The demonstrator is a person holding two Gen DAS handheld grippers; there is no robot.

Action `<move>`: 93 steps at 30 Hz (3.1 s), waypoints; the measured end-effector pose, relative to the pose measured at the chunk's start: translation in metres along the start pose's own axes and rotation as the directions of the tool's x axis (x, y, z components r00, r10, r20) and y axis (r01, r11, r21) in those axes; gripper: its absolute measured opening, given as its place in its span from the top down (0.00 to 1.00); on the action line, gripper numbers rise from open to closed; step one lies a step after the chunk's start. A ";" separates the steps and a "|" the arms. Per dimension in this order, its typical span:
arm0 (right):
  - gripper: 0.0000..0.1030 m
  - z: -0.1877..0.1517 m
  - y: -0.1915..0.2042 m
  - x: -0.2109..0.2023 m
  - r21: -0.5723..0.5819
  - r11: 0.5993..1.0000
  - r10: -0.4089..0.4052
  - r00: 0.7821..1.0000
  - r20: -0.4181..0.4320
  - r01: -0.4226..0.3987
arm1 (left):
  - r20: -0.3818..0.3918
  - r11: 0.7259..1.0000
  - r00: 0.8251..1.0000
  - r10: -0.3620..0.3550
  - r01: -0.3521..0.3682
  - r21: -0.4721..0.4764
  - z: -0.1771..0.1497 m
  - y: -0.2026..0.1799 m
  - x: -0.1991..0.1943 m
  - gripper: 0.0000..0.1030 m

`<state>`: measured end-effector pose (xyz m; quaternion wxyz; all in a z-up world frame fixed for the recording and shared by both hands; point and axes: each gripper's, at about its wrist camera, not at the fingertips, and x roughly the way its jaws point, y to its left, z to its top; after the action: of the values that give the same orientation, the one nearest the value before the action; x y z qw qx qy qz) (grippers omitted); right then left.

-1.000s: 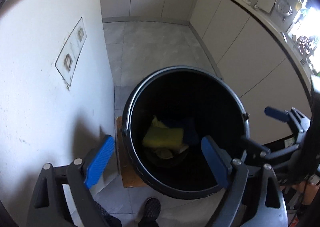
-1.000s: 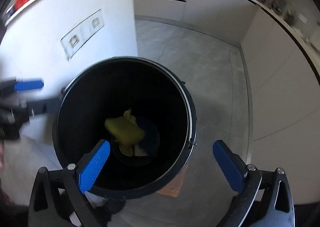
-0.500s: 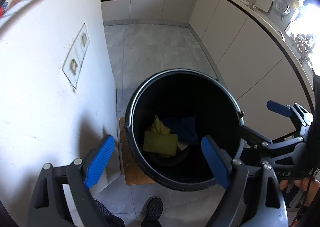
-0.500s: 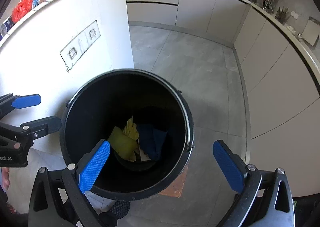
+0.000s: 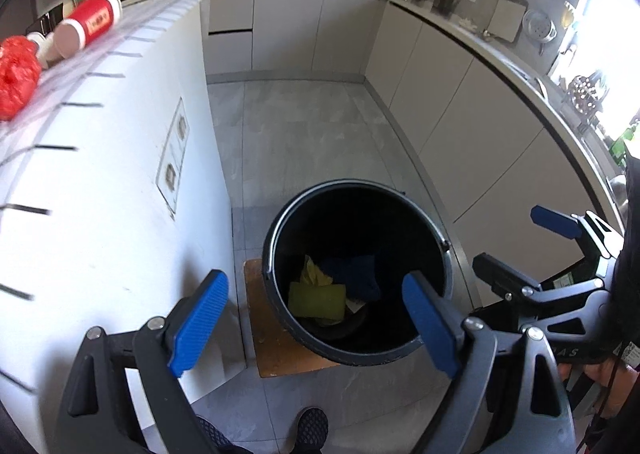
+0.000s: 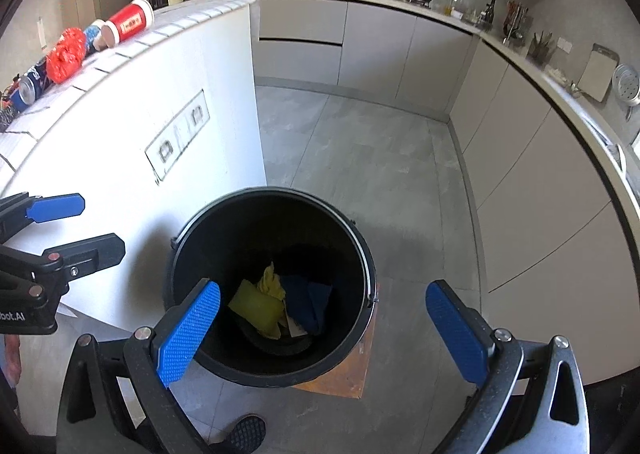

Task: Collect trash
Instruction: 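Move both tools back from the bin toward the remaining table items, then grasp the steel scrubber with the left tool while the right tool grasps the red bag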

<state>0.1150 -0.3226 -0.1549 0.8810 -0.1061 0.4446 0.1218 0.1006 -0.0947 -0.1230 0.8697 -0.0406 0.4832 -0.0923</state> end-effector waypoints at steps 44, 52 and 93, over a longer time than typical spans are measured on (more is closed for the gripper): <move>0.00 0.139 0.290 -0.092 -0.205 0.948 0.282 0.942 0.182 -0.245 | 0.199 0.904 0.925 0.324 -0.240 -0.355 -0.041 0.299 -0.167 0.12; 0.00 0.171 0.333 -0.070 -0.227 0.935 0.314 0.934 0.170 -0.273 | 0.185 0.879 0.909 0.374 -0.284 -0.384 -0.024 0.364 -0.154 0.12; 0.69 0.235 0.358 0.024 -0.158 0.944 0.305 0.949 0.083 -0.289 | 0.182 0.880 0.921 0.345 -0.250 -0.405 0.001 0.431 -0.126 0.65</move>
<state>0.1963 0.0887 -0.0662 0.8650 -0.0946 0.3979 0.2906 0.0886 0.3527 -0.0860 0.9031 -0.1414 0.3795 0.1427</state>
